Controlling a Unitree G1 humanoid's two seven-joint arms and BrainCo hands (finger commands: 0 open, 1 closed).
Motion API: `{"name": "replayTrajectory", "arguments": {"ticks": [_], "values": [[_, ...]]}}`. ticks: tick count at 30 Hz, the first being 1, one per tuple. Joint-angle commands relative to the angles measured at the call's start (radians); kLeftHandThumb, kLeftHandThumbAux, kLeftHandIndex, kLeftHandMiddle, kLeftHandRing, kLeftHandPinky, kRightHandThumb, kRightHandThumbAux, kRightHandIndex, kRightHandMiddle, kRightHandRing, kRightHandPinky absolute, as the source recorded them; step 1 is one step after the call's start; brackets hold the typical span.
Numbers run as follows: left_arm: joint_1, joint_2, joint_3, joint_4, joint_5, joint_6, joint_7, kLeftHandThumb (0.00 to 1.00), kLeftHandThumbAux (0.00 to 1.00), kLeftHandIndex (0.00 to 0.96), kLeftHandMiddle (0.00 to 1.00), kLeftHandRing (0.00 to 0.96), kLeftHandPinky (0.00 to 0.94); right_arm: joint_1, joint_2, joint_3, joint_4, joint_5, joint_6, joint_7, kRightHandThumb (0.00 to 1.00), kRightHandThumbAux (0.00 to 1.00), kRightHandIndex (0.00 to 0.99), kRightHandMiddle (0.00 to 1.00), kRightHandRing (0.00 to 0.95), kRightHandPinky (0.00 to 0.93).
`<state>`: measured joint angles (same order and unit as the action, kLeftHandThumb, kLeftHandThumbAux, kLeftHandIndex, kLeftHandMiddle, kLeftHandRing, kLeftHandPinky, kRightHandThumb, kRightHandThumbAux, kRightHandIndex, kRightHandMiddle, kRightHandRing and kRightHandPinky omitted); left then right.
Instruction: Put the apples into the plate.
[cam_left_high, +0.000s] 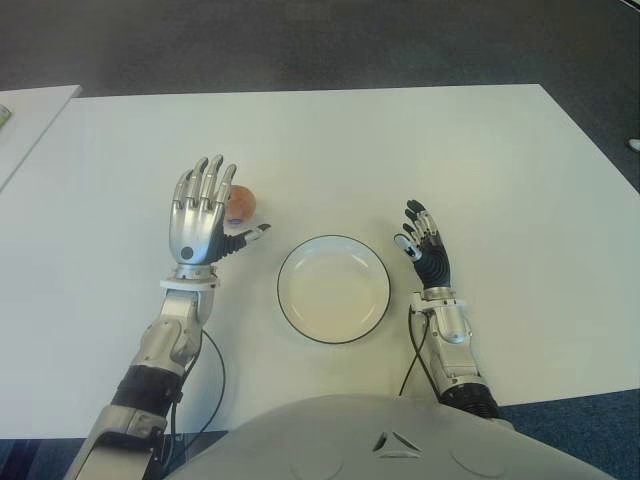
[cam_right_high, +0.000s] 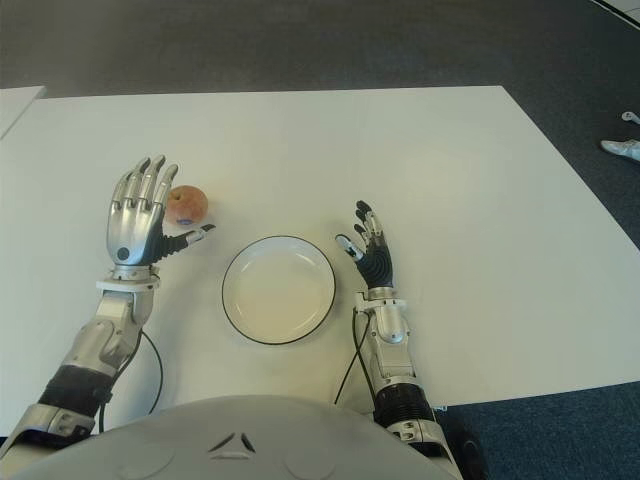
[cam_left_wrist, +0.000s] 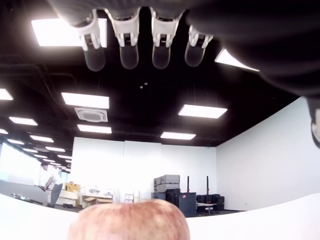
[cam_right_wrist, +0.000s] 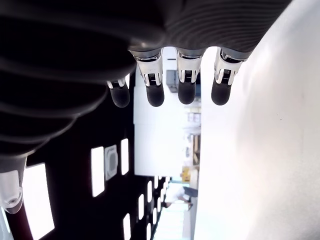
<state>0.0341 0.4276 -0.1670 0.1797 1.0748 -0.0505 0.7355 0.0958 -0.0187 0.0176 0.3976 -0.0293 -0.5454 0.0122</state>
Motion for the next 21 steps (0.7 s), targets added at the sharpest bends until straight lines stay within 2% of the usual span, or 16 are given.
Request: {"name": "replayTrajectory", "arguments": {"ticks": [1,4,10,21], "values": [[-0.071,0.009,-0.023,0.08,-0.05,-0.017,-0.045,0.305,0.379,0.019,0.009,0.0,0.0,0.058,0.0,-0.005,0.087,0.0,0.025,0.004,0.111,0.488,0.0,0.0,0.0,0.0],[-0.115,0.011,-0.036,0.142,-0.073,-0.026,-0.054,0.305,0.392,0.022,0.016,0.0,0.0,0.057,-0.002,-0.006,0.092,-0.003,0.016,0.001,0.104,0.491,0.0,0.0,0.0,0.0],[-0.161,0.013,-0.059,0.224,-0.103,-0.038,-0.046,0.316,0.402,0.027,0.024,0.002,0.0,0.062,-0.005,-0.004,0.095,-0.01,0.001,-0.001,0.091,0.497,0.0,0.0,0.0,0.0],[-0.204,0.012,-0.087,0.294,-0.159,-0.046,-0.071,0.346,0.405,0.032,0.023,0.002,0.0,0.068,-0.003,-0.007,0.091,0.005,-0.011,0.007,0.095,0.518,0.0,0.0,0.0,0.0]]}}
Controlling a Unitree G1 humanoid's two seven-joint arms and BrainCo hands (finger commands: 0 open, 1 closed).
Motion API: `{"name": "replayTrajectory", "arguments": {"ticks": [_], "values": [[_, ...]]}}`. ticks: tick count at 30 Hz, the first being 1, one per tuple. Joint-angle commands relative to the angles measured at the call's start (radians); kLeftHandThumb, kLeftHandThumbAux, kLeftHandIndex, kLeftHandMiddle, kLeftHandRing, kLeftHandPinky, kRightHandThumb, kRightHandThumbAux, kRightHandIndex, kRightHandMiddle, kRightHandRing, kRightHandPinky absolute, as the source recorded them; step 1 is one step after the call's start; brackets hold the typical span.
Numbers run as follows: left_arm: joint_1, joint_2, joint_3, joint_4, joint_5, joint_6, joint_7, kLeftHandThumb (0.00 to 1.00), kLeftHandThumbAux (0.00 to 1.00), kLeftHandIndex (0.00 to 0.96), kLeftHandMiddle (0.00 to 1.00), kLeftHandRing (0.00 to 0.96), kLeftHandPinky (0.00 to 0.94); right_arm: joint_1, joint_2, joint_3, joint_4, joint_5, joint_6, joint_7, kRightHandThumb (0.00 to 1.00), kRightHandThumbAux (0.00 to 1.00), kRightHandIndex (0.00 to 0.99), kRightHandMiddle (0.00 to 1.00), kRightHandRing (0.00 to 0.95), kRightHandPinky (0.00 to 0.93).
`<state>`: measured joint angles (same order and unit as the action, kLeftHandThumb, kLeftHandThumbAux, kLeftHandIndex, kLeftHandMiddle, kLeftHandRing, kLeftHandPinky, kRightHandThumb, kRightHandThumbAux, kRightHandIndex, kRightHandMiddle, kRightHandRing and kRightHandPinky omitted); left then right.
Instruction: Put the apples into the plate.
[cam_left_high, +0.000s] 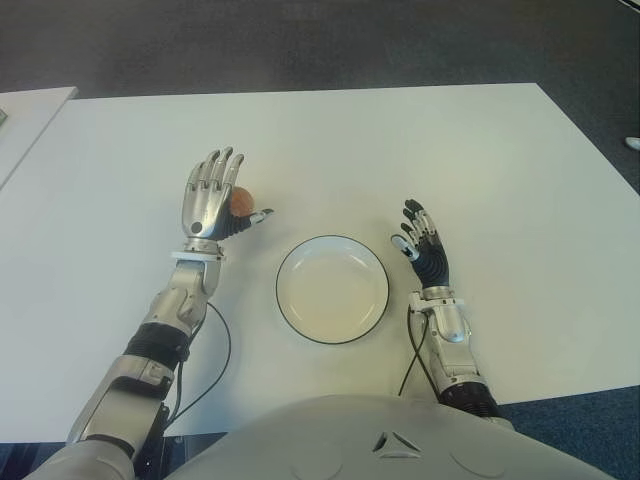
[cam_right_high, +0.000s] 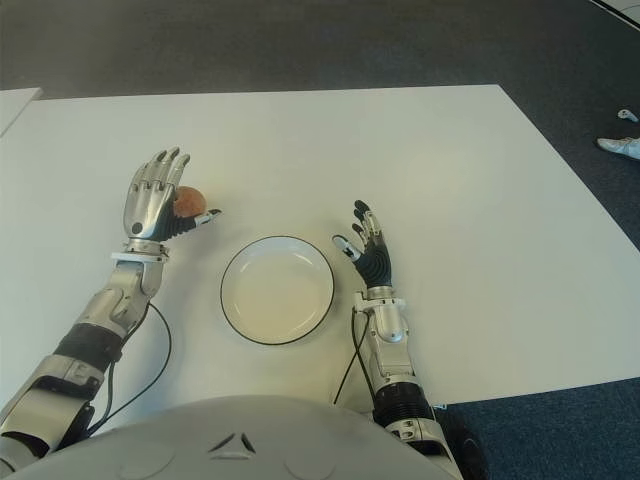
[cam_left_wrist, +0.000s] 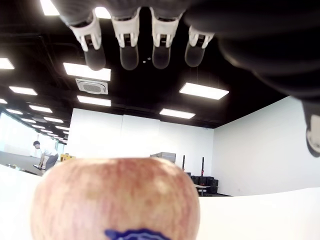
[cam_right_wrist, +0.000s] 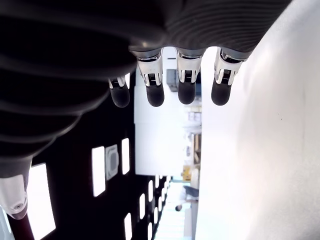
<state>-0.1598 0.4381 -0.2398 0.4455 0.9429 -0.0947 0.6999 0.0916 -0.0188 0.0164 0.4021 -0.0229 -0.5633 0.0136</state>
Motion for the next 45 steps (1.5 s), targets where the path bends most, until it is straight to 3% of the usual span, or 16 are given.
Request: {"name": "replayTrajectory", "arguments": {"ticks": [1,23,45], "values": [[-0.016,0.002,-0.016,0.038,-0.035,-0.002,-0.042,0.346,0.406,0.032,0.024,0.003,0.0,0.074,-0.002,-0.007,0.086,0.002,0.006,0.007,0.096,0.518,0.0,0.0,0.0,0.0],[-0.103,0.005,-0.055,0.175,-0.115,0.0,-0.141,0.302,0.441,0.036,0.032,0.003,0.0,0.079,-0.011,-0.013,0.079,0.036,0.007,0.074,0.084,0.58,0.0,0.0,0.0,0.0],[-0.136,-0.008,-0.078,0.276,-0.136,-0.009,-0.122,0.295,0.427,0.046,0.043,0.028,0.007,0.093,-0.026,-0.024,0.064,0.038,0.011,0.102,0.077,0.614,0.0,0.0,0.0,0.0]]}}
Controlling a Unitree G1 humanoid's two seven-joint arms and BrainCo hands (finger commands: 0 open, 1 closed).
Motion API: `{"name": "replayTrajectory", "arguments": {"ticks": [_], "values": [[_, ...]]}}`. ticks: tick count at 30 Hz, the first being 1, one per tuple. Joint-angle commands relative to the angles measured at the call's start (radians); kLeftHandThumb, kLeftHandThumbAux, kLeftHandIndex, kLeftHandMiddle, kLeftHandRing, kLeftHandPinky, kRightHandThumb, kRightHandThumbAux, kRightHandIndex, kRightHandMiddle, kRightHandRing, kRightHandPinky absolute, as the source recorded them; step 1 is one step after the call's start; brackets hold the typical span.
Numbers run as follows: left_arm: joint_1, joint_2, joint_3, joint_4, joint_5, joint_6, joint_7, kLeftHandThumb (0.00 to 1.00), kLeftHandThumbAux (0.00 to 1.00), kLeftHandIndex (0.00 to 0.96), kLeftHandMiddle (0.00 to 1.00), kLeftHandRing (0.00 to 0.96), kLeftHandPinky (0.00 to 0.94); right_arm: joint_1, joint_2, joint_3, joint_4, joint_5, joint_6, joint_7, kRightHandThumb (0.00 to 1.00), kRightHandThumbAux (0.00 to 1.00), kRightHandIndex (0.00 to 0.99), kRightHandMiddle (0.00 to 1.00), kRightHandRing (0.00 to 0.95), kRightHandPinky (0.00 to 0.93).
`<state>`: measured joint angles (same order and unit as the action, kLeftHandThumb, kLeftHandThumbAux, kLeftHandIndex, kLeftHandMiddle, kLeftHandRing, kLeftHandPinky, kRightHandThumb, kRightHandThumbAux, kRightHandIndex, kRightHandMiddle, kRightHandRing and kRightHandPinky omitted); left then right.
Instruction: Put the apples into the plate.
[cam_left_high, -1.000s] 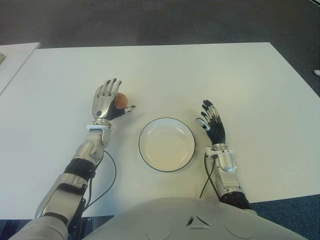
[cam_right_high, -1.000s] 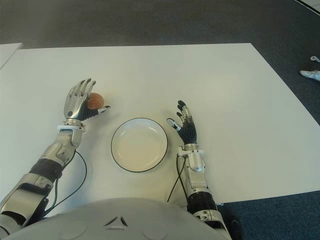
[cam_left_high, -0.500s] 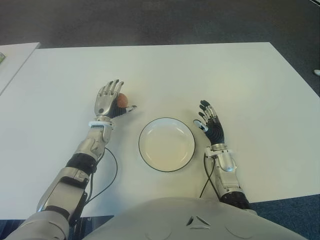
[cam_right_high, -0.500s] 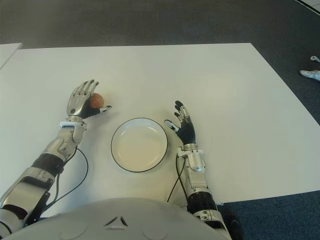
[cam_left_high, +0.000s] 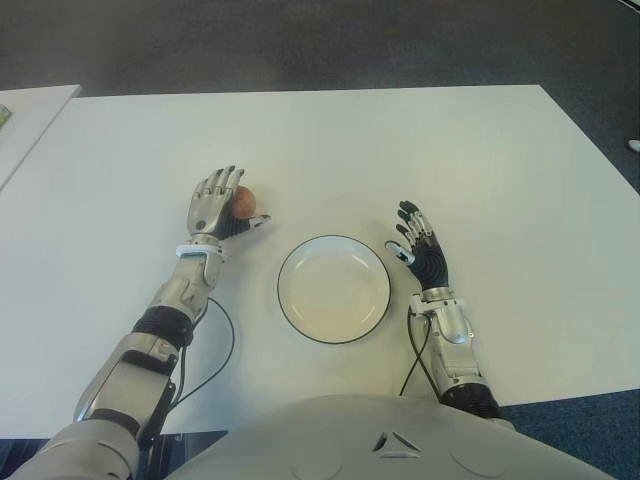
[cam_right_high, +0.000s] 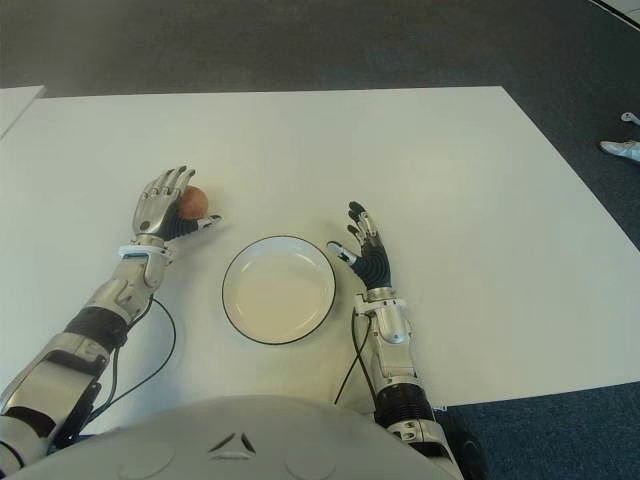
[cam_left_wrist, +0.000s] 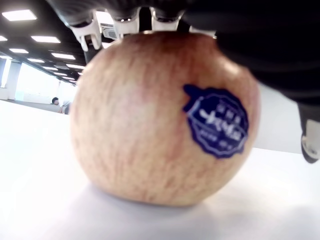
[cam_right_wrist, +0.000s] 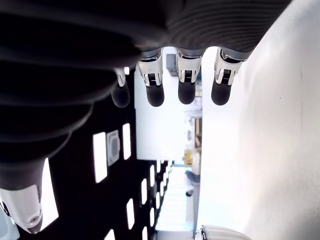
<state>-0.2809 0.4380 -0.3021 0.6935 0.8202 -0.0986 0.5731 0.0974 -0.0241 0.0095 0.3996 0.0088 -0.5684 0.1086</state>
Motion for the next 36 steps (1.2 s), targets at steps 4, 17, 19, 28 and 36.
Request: {"name": "replayTrajectory", "arguments": {"ticks": [4,17,19,28,36], "values": [[-0.023,-0.01,-0.02,0.048,-0.014,-0.008,0.008,0.296,0.424,0.045,0.043,0.028,0.014,0.098,-0.021,-0.016,0.045,0.005,0.022,0.009,0.082,0.611,0.0,0.0,0.0,0.0],[-0.049,-0.02,-0.044,0.138,-0.026,-0.019,0.037,0.27,0.404,0.038,0.036,0.026,0.027,0.103,-0.026,-0.031,0.039,0.021,0.032,0.016,0.081,0.592,0.0,0.0,0.0,0.0],[-0.051,-0.023,-0.048,0.153,-0.027,-0.017,0.048,0.265,0.394,0.036,0.035,0.024,0.031,0.102,-0.03,-0.035,0.039,0.023,0.036,0.019,0.084,0.597,0.0,0.0,0.0,0.0],[-0.059,-0.029,-0.054,0.187,-0.032,-0.015,0.067,0.258,0.366,0.038,0.03,0.015,0.034,0.092,-0.035,-0.043,0.045,0.042,0.037,0.044,0.09,0.606,0.0,0.0,0.0,0.0],[-0.07,-0.028,-0.061,0.221,-0.037,-0.008,0.057,0.265,0.364,0.045,0.034,0.016,0.04,0.094,-0.034,-0.047,0.038,0.06,0.034,0.063,0.085,0.611,0.0,0.0,0.0,0.0]]}}
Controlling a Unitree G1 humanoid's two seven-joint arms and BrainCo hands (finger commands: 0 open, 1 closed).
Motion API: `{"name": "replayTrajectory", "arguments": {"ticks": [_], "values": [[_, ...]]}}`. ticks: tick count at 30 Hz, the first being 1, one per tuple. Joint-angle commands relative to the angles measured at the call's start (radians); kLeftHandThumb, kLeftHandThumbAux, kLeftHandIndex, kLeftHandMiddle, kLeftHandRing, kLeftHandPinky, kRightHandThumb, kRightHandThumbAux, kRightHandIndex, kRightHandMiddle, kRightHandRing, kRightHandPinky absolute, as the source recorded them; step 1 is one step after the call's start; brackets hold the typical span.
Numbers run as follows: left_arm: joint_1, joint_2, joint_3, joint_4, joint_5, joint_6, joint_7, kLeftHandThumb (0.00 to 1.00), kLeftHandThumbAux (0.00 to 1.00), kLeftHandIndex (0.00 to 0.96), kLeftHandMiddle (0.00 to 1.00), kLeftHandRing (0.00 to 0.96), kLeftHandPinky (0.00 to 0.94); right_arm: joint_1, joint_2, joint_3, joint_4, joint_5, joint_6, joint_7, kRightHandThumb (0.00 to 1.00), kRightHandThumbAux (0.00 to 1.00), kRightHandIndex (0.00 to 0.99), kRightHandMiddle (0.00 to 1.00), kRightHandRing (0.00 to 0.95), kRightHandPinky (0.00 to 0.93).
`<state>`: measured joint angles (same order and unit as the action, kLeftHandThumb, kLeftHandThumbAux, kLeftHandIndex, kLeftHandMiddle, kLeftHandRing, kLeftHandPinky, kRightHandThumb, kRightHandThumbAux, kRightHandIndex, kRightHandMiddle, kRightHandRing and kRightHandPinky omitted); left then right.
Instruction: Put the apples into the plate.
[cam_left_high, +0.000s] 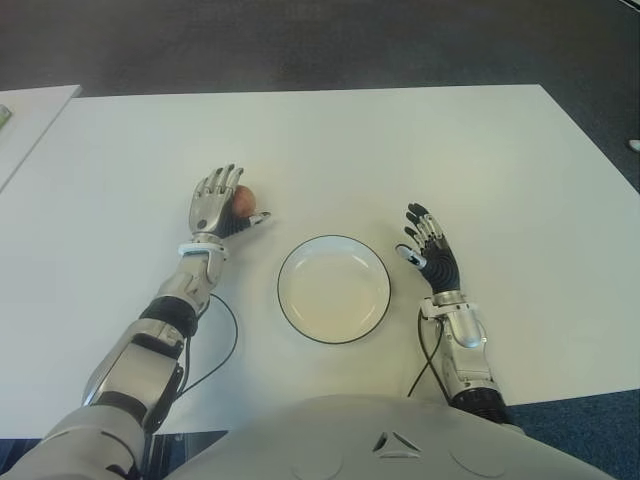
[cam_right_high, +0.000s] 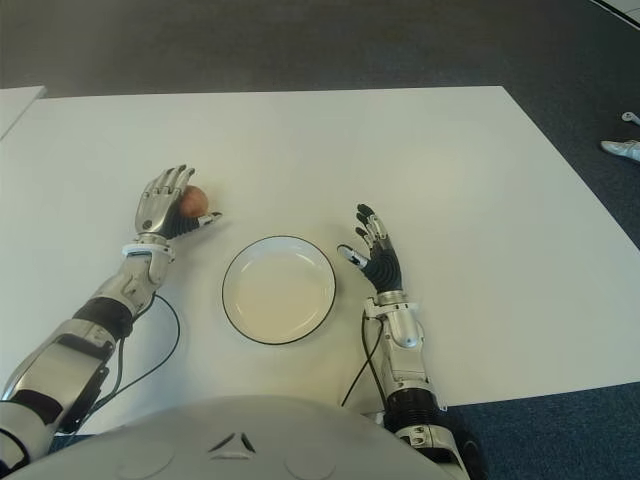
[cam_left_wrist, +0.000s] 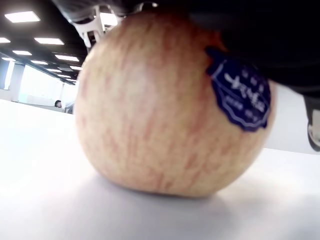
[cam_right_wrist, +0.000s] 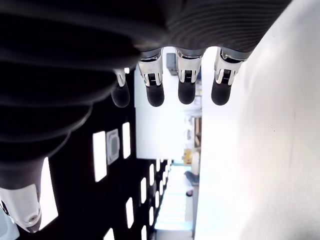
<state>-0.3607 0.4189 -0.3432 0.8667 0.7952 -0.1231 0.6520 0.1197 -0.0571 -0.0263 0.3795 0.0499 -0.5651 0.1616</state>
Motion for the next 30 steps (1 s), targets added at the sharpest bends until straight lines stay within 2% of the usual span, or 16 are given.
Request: {"name": "replayTrajectory", "arguments": {"ticks": [1,7,11,12,13,15,16,17,20,23,27,30], "values": [[0.007,-0.009,-0.021,0.056,-0.012,0.017,-0.022,0.266,0.364,0.047,0.036,0.019,0.046,0.072,-0.001,-0.012,0.057,0.021,0.032,0.011,0.085,0.612,0.0,0.0,0.0,0.0],[-0.009,-0.015,-0.031,0.1,-0.017,0.014,-0.013,0.282,0.369,0.06,0.053,0.044,0.094,0.073,0.0,-0.02,0.05,0.034,0.045,0.013,0.087,0.617,0.0,0.0,0.0,0.0],[-0.022,-0.02,-0.035,0.161,-0.028,0.005,0.008,0.344,0.384,0.138,0.136,0.119,0.169,0.077,0.001,-0.025,0.037,0.041,0.056,0.013,0.087,0.612,0.0,0.0,0.0,0.0],[-0.025,-0.022,-0.036,0.174,-0.032,0.003,0.012,0.409,0.411,0.19,0.215,0.187,0.226,0.079,0.0,-0.025,0.034,0.043,0.057,0.015,0.084,0.612,0.0,0.0,0.0,0.0],[-0.029,-0.025,-0.036,0.192,-0.035,0.003,0.018,0.433,0.42,0.209,0.243,0.212,0.246,0.08,0.0,-0.027,0.031,0.045,0.058,0.017,0.083,0.612,0.0,0.0,0.0,0.0],[-0.04,-0.031,-0.039,0.227,-0.037,0.011,0.033,0.533,0.46,0.281,0.367,0.342,0.343,0.082,-0.001,-0.029,0.024,0.048,0.06,0.02,0.079,0.612,0.0,0.0,0.0,0.0],[-0.048,-0.034,-0.044,0.245,-0.033,0.023,0.042,0.569,0.506,0.309,0.406,0.384,0.374,0.085,0.0,-0.029,0.019,0.049,0.061,0.02,0.078,0.612,0.0,0.0,0.0,0.0],[-0.054,-0.037,-0.049,0.259,-0.031,0.031,0.05,0.664,0.566,0.334,0.452,0.452,0.424,0.087,0.0,-0.03,0.015,0.05,0.063,0.021,0.076,0.614,0.0,0.0,0.0,0.0],[-0.073,-0.044,-0.08,0.295,-0.006,0.082,0.062,0.781,0.634,0.372,0.512,0.551,0.499,0.096,0.003,-0.031,-0.002,0.049,0.063,0.017,0.074,0.618,0.0,0.0,0.0,0.001],[-0.082,-0.051,-0.103,0.32,0.005,0.107,0.077,0.826,0.653,0.405,0.506,0.626,0.582,0.1,0.005,-0.034,-0.011,0.054,0.067,0.021,0.076,0.626,0.0,0.0,0.0,0.001],[-0.078,-0.055,-0.108,0.327,-0.014,0.081,0.102,0.845,0.662,0.413,0.503,0.694,0.689,0.106,0.006,-0.037,-0.024,0.068,0.075,0.03,0.083,0.632,0.0,0.0,0.0,0.0],[-0.073,-0.053,-0.102,0.326,-0.033,0.042,0.105,0.849,0.665,0.408,0.509,0.728,0.712,0.11,0.007,-0.039,-0.033,0.081,0.079,0.037,0.086,0.634,0.0,0.0,0.0,0.0]]}}
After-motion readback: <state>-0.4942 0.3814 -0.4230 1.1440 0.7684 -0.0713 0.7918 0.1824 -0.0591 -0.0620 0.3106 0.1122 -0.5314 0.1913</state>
